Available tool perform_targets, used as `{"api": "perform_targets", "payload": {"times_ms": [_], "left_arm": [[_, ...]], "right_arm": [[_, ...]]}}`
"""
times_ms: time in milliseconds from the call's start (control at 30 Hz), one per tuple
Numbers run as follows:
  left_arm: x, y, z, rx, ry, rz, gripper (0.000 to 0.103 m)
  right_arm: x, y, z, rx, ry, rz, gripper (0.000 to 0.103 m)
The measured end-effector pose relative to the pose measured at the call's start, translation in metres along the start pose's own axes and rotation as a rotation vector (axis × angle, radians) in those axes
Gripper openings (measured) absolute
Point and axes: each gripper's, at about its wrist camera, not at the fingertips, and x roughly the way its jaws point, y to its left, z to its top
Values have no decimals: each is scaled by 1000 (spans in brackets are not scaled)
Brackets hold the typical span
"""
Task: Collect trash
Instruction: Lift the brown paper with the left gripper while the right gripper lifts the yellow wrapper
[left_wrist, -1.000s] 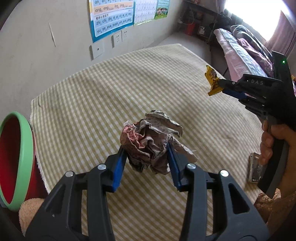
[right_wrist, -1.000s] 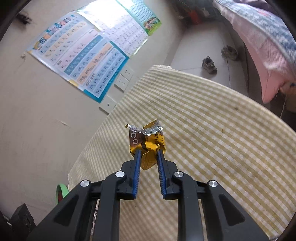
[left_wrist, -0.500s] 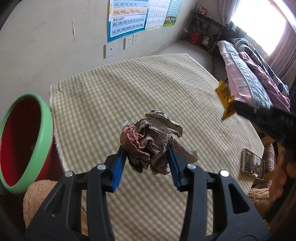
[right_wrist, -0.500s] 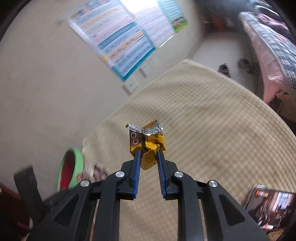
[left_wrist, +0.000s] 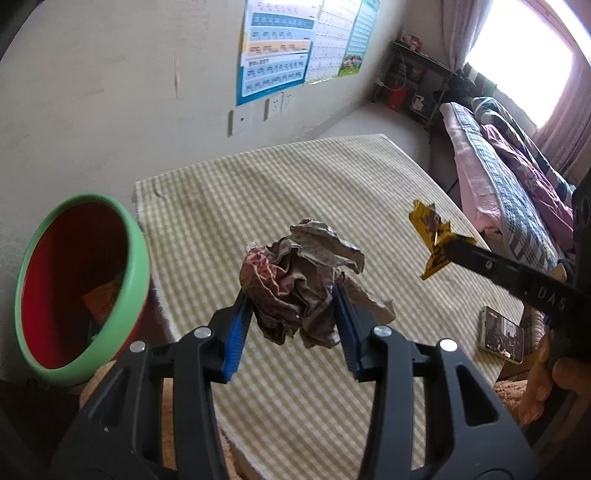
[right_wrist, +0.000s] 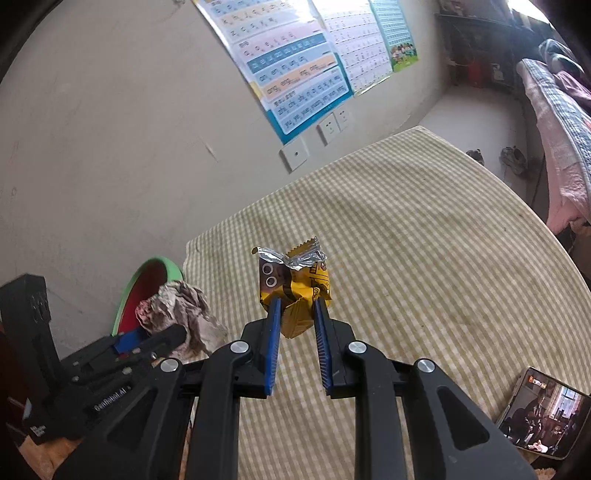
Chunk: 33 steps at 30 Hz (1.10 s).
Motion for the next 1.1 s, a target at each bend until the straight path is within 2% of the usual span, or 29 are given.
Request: {"api": "perform_targets", "payload": {"times_ms": [467,1100], "left_arm": [[-4,33,1,-57,-13,48,42],[-3,57,3,-101,-17,87,42]], "right_arm": [[19,20,-8,-72,41,-26,18],[36,45,-18,-149,88,-7,18]]}}
